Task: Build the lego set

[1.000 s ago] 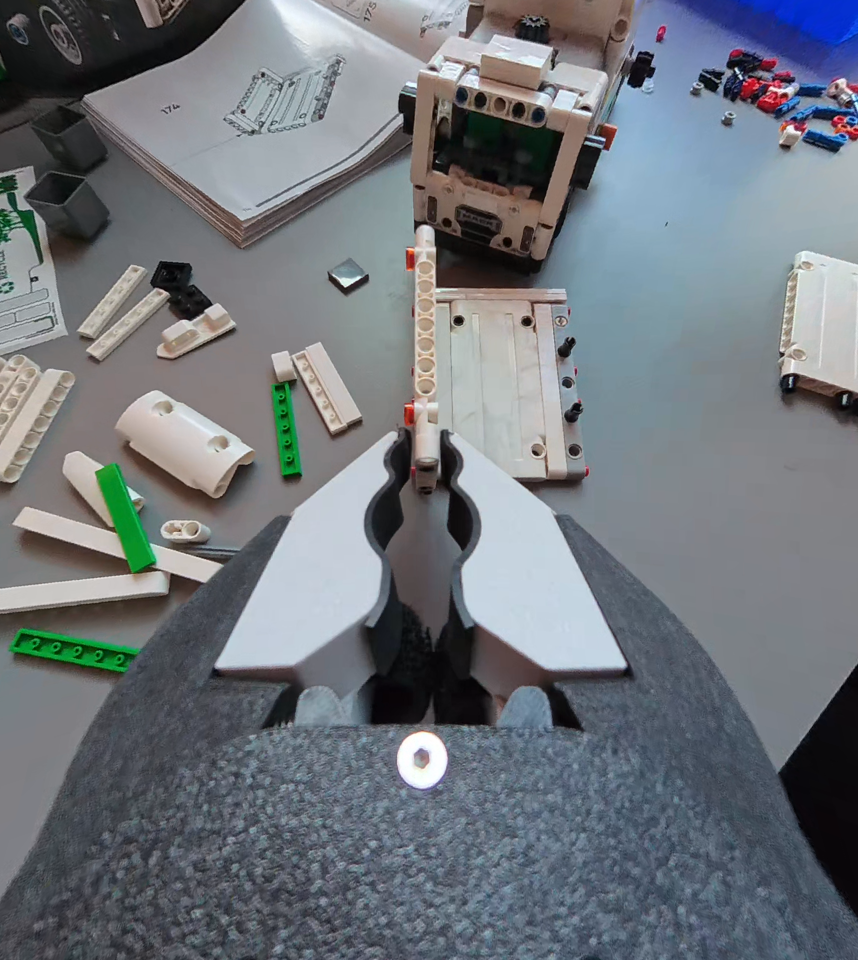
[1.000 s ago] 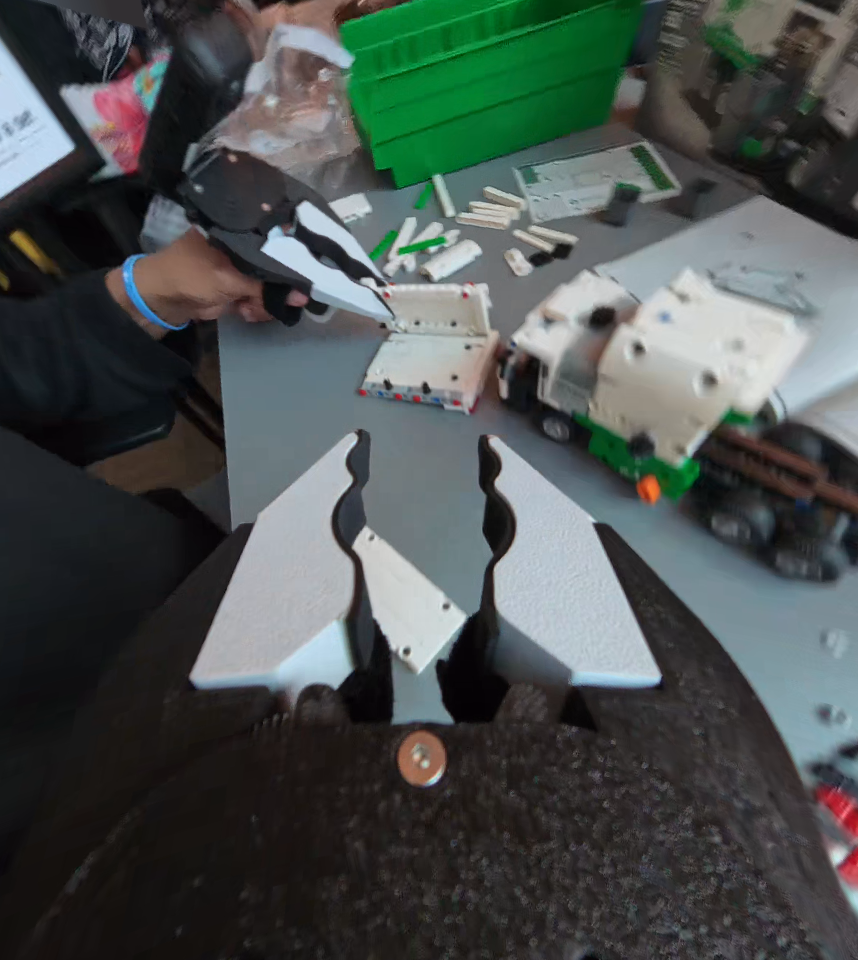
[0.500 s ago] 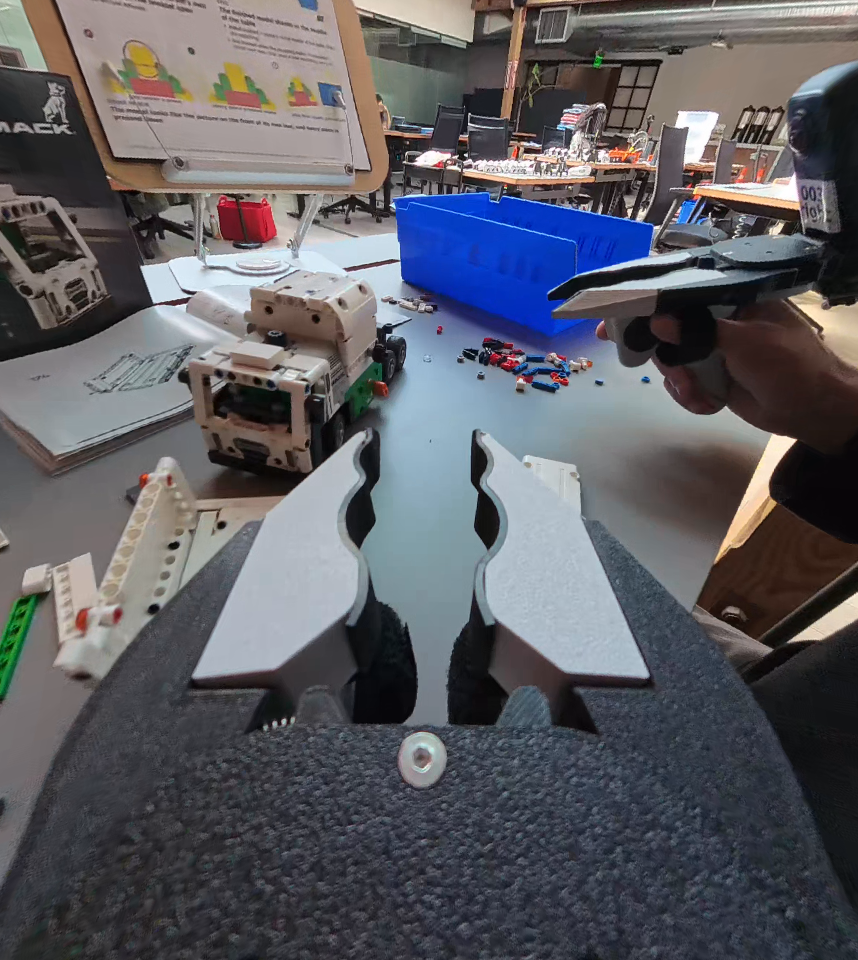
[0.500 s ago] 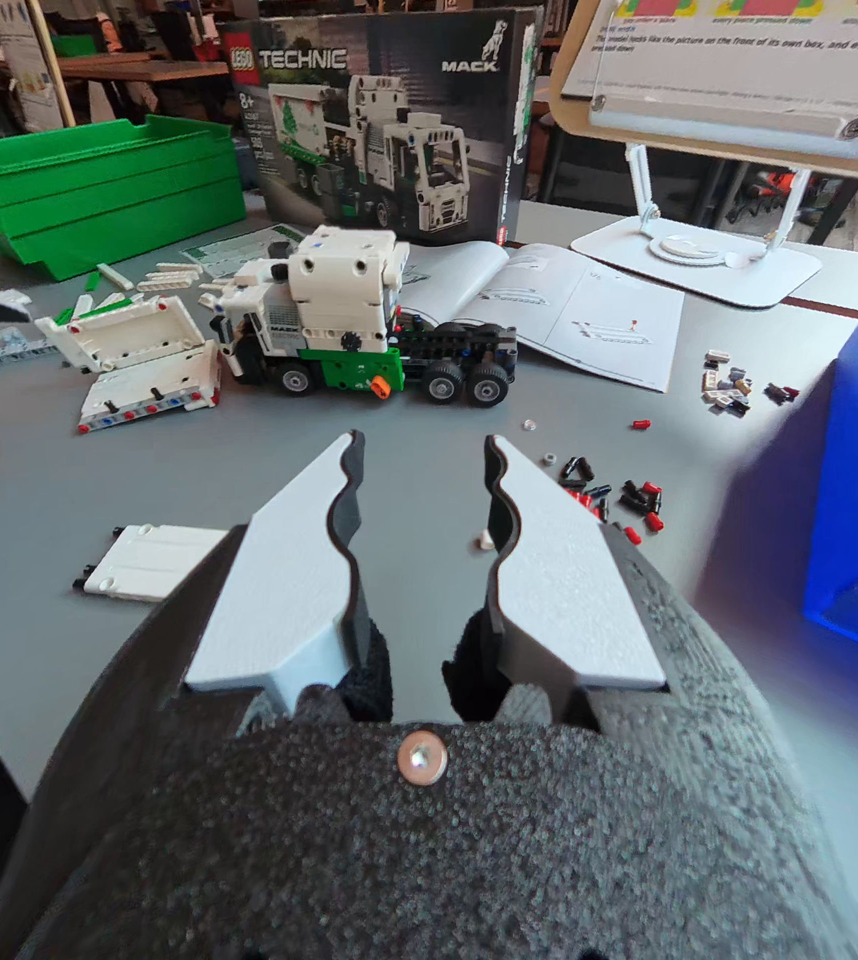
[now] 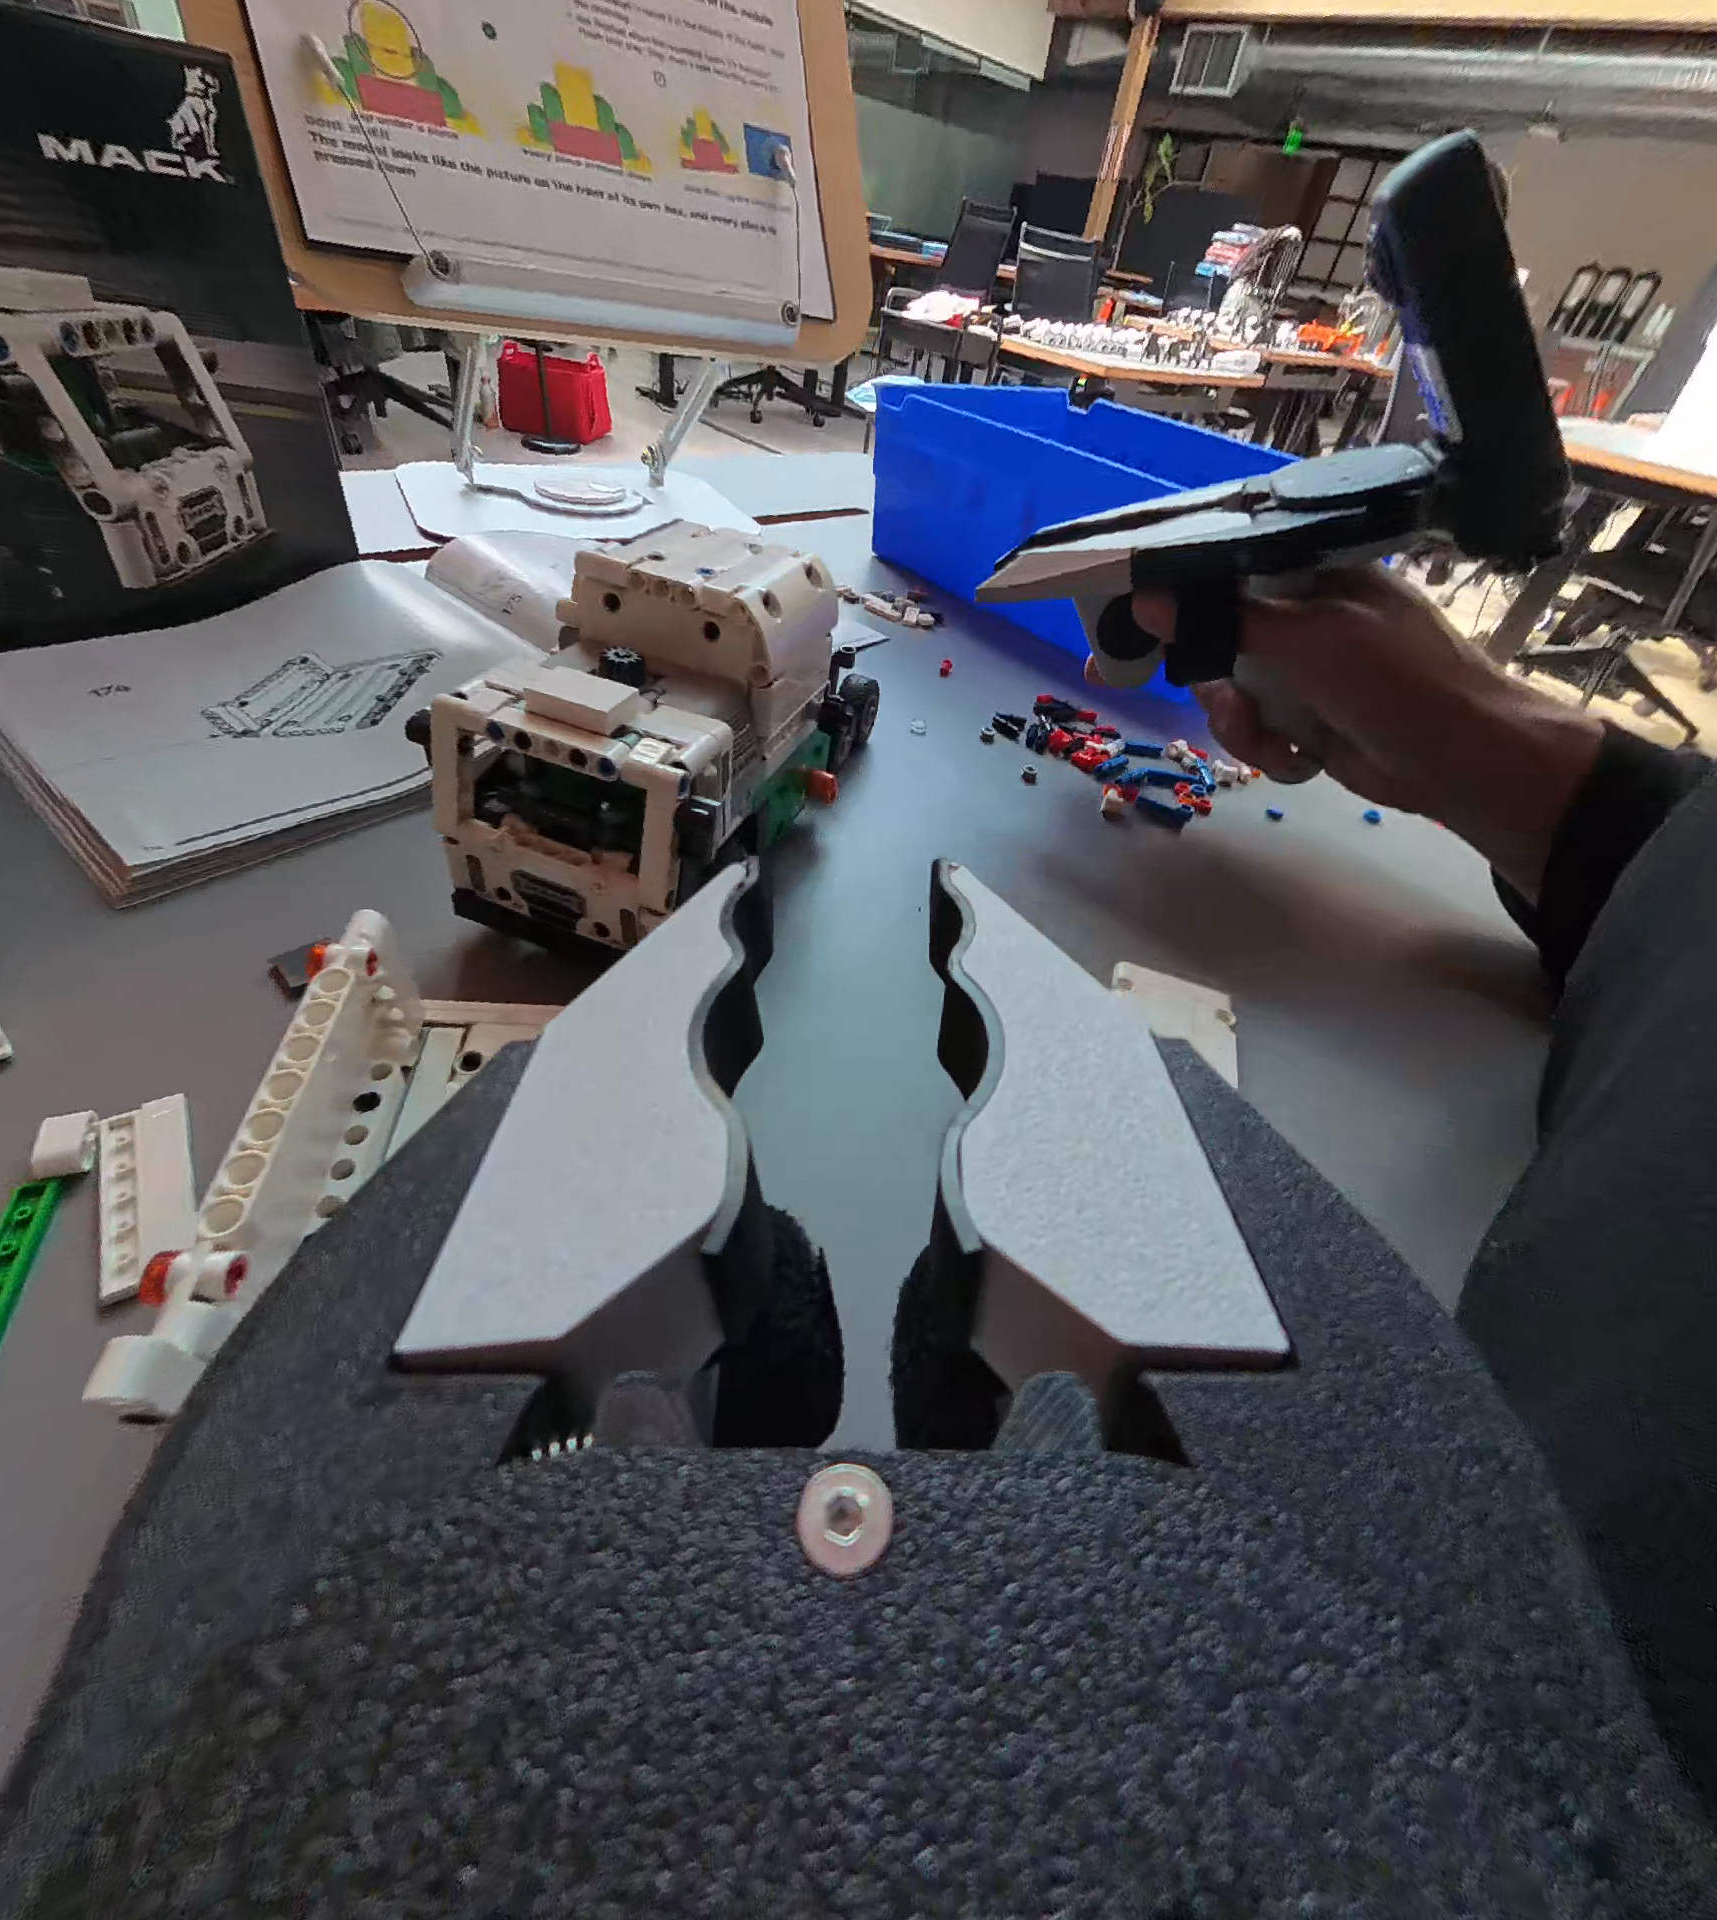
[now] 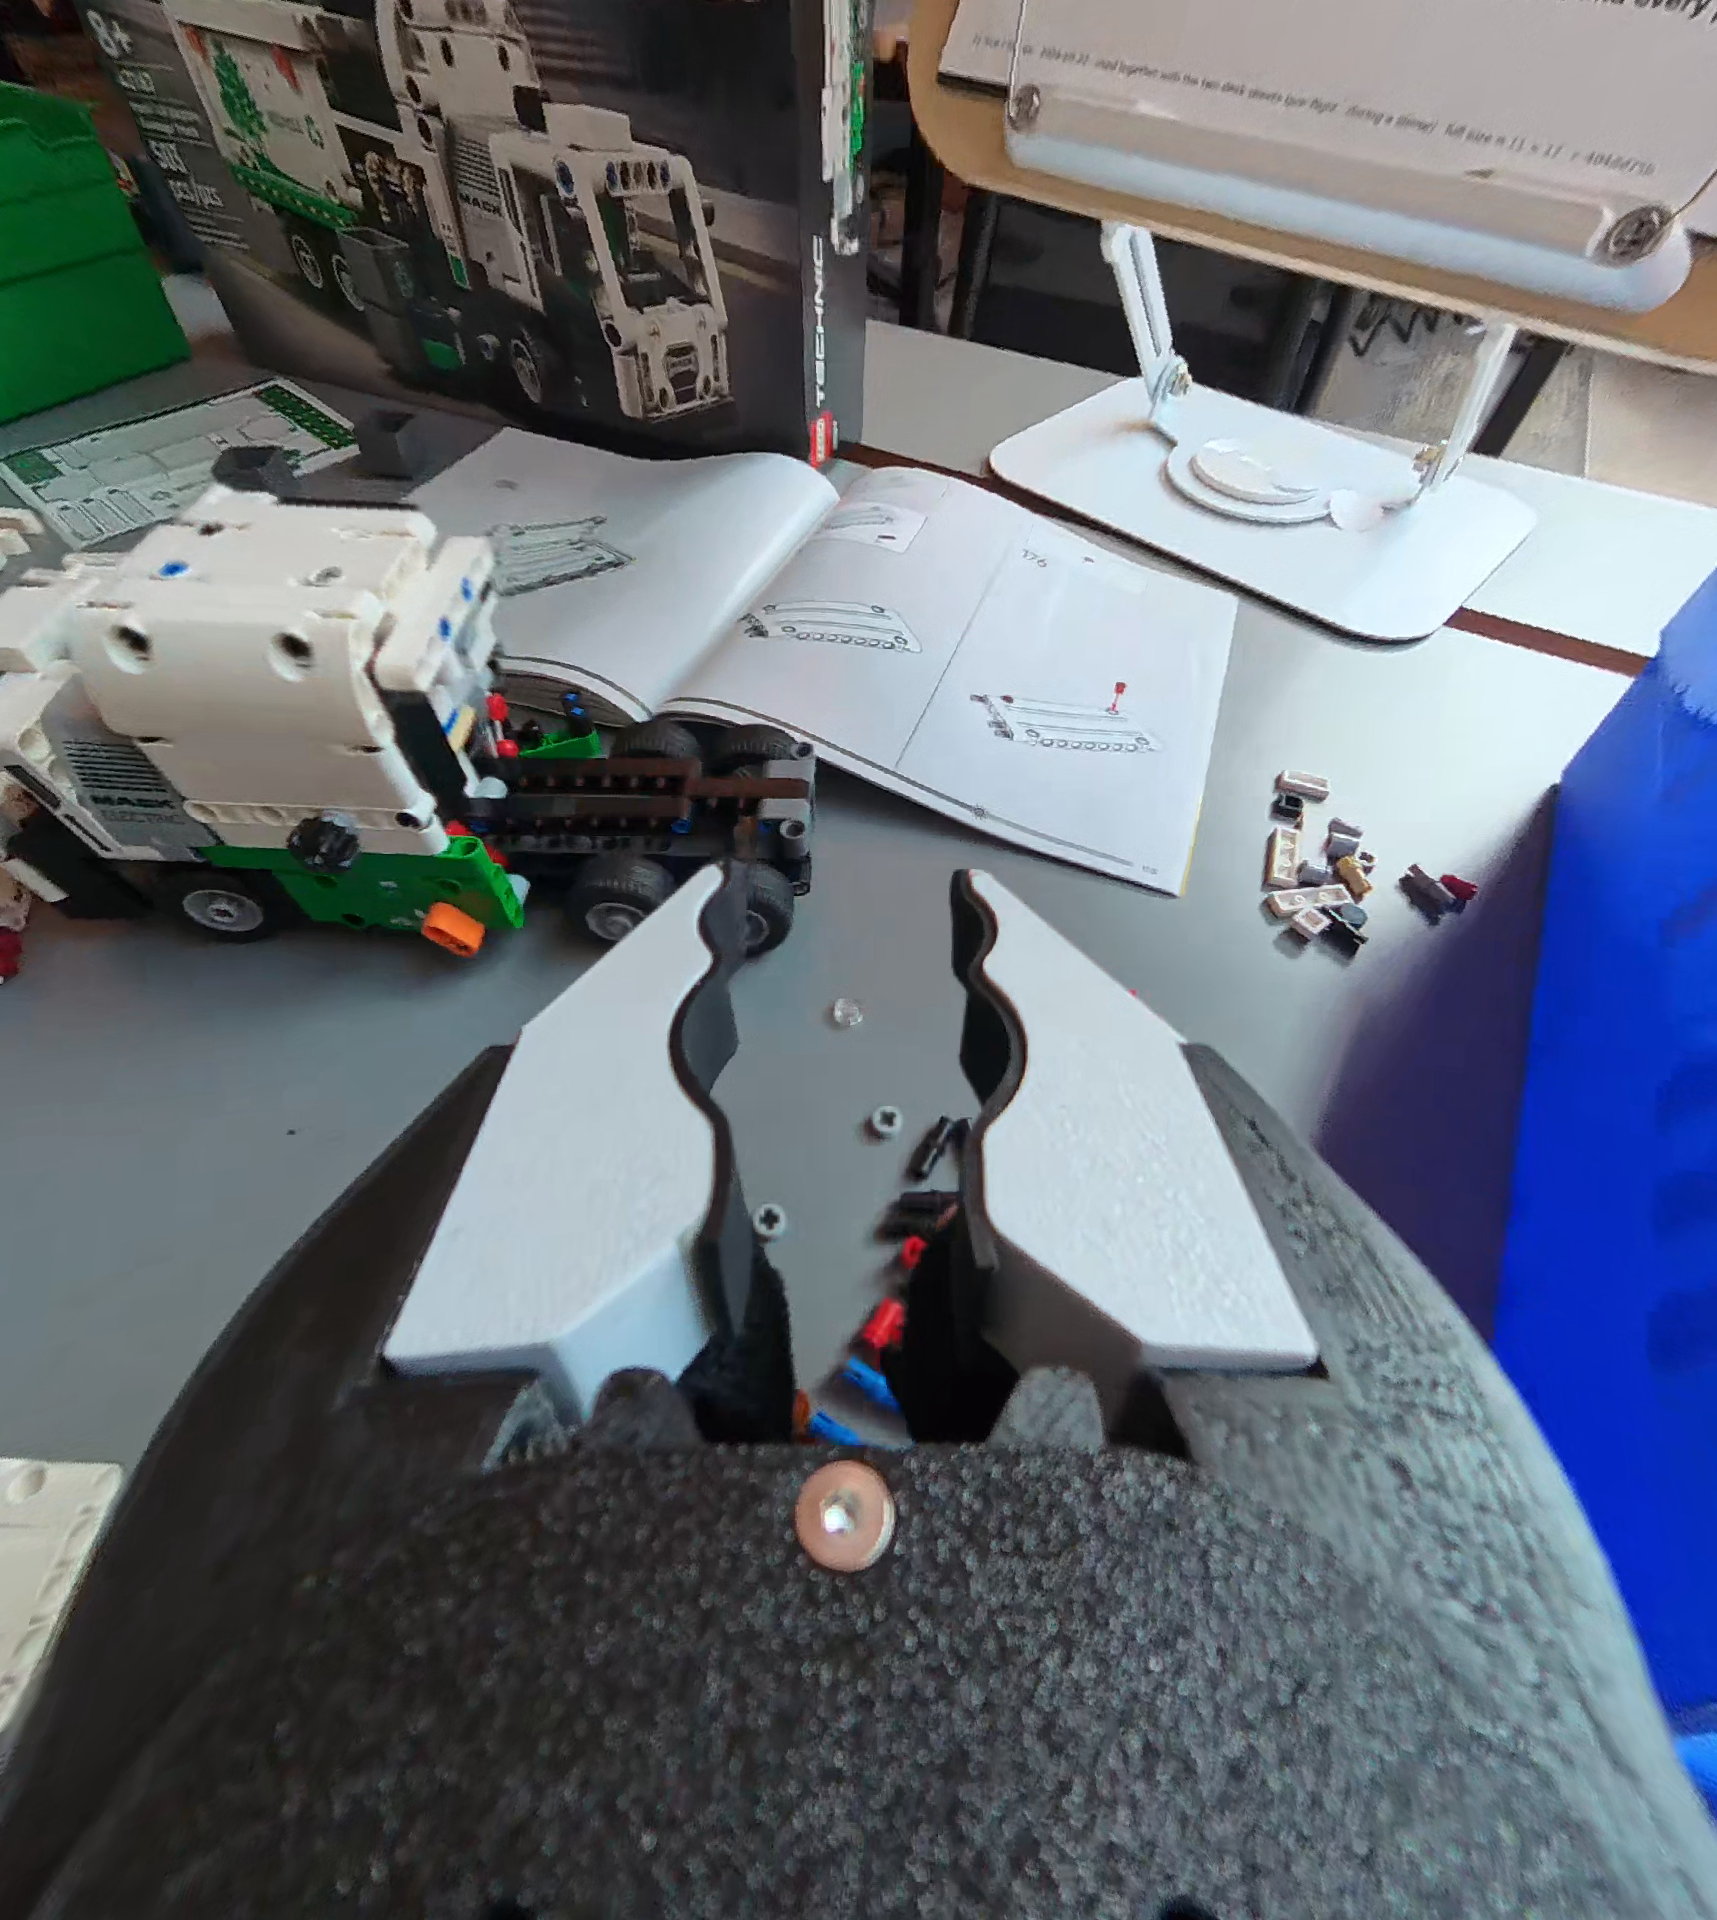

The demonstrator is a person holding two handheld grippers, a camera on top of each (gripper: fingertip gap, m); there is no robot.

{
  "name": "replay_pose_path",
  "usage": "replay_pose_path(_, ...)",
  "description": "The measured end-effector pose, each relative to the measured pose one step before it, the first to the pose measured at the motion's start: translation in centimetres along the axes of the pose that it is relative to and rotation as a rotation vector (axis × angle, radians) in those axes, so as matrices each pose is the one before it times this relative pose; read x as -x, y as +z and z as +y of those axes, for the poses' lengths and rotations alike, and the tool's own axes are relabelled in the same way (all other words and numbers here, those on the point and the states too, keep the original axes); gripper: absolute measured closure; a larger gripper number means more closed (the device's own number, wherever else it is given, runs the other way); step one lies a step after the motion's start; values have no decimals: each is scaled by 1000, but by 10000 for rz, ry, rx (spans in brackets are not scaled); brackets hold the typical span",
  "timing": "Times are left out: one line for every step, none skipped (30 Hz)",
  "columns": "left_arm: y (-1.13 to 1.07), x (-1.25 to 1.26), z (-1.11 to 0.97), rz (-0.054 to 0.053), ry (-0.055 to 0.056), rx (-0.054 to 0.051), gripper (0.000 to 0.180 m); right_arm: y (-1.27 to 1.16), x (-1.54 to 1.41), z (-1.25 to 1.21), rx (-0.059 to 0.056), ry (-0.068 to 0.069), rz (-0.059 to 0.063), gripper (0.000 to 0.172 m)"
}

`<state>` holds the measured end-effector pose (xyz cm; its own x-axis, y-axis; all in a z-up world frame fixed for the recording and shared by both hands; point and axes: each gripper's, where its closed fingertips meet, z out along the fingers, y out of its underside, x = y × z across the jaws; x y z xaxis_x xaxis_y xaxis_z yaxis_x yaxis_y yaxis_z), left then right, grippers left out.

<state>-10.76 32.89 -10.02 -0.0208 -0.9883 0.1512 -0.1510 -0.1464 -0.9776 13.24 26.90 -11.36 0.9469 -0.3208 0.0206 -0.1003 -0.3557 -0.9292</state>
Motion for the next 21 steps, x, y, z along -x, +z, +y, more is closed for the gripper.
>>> replay_pose_path(201, -133, 258, -73, 214, 172, 153, 130, -274, 440, 163, 102, -112, 132)
replay_pose_path(198, -87, 265, -50, 143, 184, 153, 57, -143, 391, 62, 133, -143, 132)
replay_pose_path(197, -69, 248, 23, 32, 180, 153, -112, -167, 93, -101, 86, -79, 133)
replay_pose_path(172, 5, 206, 43, -65, 155, 153, -353, -246, -298, -320, 126, 45, 137)
replay_pose_path(134, 91, 148, 36, -124, 117, 153, -476, -156, -496, -443, 213, 14, 141)
replay_pose_path(123, 136, 127, 31, -172, 103, 153, -451, -86, -506, -403, 306, -53, 141)
replay_pose_path(112, 174, 136, 29, -210, 105, 153, -330, -73, -437, -318, 298, -83, 141)
replay_pose_path(105, 153, 114, 55, -216, 97, 153, -132, -175, -196, -133, 227, -15, 140)
replay_pose_path(69, 129, 67, 40, -177, 63, 153, 30, -219, 95, 73, 83, 49, 136)
replay_pose_path(35, 89, 19, 2, -91, 18, 153, 113, -165, 232, 128, -75, 79, 134)
replay_pose_path(6, 23, 1, -11, -4, 4, 153, 106, -66, 217, 84, -140, 75, 134)
replay_pose_path(16, 13, 28, -43, 43, 12, 153, 80, 4, 174, 43, -91, 59, 134)
replay_pose_path(42, 6, 34, -49, 53, 28, 153, 45, 103, 117, 8, -46, 0, 134)
replay_pose_path(43, -16, 69, -24, 37, 45, 153, 39, 105, 99, 9, -29, 9, 134)
replay_pose_path(35, 8, 36, -16, 18, 25, 153, 21, 44, 99, 26, -47, 22, 134)
replay_pose_path(-6, 11, -2, -14, 2, -5, 153, 6, 21, 93, 18, -71, 28, 134)
replay_pose_path(-4, 32, -18, -8, -14, -10, 153, -13, -45, 65, 11, -72, 49, 134)
replay_pose_path(0, 17, -10, -1, -19, -3, 153, -27, -72, 13, -7, -44, 57, 134)
replay_pose_path(11, 2, 16, 12, -18, 13, 153, -19, -44, -34, -24, -26, 25, 134)
replay_pose_path(16, -2, 22, 16, -15, 20, 153, -13, -24, -41, -20, -12, 13, 135)
replay_pose_path(16, -3, 12, 7, -7, 7, 153, 4, -7, -44, -18, -13, 6, 135)
